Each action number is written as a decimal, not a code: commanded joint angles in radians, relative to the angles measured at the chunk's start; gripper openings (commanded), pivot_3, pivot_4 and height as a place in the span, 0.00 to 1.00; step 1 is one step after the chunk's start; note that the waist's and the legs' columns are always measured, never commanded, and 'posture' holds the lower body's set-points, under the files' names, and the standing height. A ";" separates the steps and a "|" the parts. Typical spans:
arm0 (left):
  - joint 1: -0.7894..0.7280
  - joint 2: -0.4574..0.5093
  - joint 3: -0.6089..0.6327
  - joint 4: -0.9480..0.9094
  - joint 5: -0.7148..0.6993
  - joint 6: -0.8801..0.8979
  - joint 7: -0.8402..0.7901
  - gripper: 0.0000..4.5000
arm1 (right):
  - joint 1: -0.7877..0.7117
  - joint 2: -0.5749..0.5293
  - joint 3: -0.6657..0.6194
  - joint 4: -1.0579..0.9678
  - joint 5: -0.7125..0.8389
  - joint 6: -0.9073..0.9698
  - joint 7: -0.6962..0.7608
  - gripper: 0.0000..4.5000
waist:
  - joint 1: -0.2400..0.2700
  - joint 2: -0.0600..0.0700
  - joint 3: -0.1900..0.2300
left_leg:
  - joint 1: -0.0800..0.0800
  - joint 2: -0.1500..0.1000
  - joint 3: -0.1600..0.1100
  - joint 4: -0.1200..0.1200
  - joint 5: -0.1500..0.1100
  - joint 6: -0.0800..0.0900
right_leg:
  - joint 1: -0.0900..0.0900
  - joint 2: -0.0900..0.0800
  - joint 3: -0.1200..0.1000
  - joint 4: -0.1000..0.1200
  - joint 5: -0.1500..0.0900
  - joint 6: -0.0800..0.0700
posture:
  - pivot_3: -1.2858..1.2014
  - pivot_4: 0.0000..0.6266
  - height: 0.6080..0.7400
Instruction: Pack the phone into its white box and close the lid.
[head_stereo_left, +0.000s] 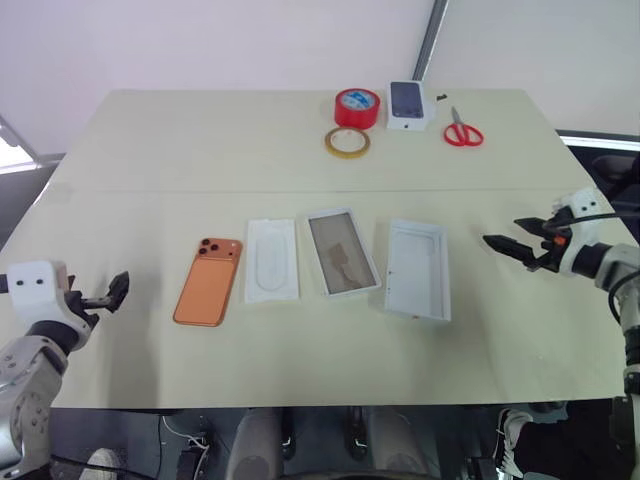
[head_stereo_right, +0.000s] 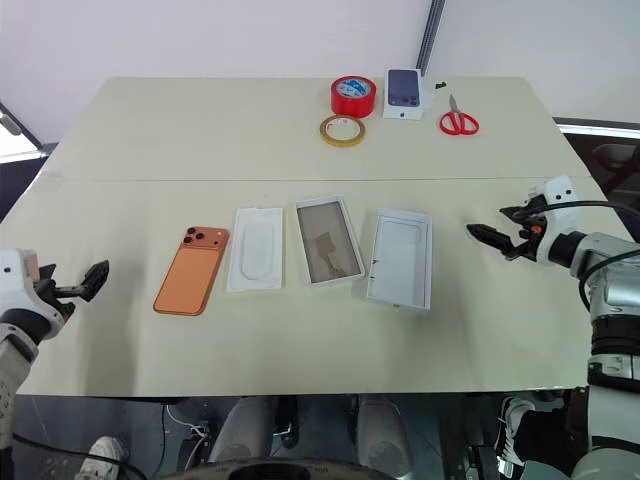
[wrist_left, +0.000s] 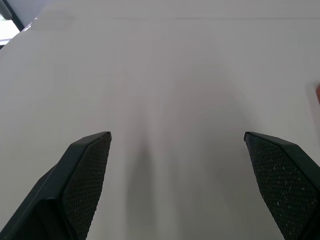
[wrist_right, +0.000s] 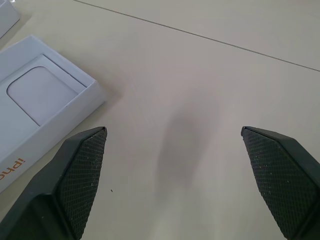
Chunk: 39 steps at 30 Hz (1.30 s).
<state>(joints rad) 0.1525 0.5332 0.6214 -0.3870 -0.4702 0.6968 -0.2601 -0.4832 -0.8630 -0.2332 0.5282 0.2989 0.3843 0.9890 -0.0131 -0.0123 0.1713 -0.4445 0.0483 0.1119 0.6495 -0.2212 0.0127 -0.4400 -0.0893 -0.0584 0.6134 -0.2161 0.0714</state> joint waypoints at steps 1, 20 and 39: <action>-0.006 0.010 0.026 -0.026 -0.007 -0.005 0.001 0.99 | -0.045 -0.007 -0.003 -0.009 0.002 -0.027 0.008 1.00 | 0.000 0.000 0.000 | 0.000 0.000 0.000 0.000 0.000 0.000 | 0.000 0.000 0.000 0.000 0.000 0.000 | 0.52 0.24 1.00; -0.226 -0.049 -0.222 -0.100 -0.088 0.133 0.014 0.99 | -0.030 0.147 0.150 -0.451 -0.004 0.052 -0.088 1.00 | 0.007 0.000 0.000 | 0.000 0.000 0.000 0.001 0.001 0.002 | 0.001 0.002 0.000 0.001 0.000 0.000 | 0.52 0.24 1.00; -0.584 -0.461 -0.209 -0.146 -0.215 0.873 0.339 0.99 | 0.047 0.226 0.297 -0.781 -0.032 0.134 -0.162 1.00 | 0.002 -0.002 0.000 | 0.002 -0.002 -0.003 0.004 0.002 0.004 | 0.005 0.008 -0.001 0.002 0.001 0.003 | 0.52 0.24 1.00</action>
<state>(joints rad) -0.4128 0.0742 0.4042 -0.5067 -0.6989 1.5471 0.0704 -0.4289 -0.6366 0.0782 -0.2316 0.2586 0.5278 0.8296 -0.0106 -0.0140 0.1716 -0.4430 0.0466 0.1088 0.6538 -0.2189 0.0164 -0.4347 -0.0814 -0.0590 0.6157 -0.2159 0.0737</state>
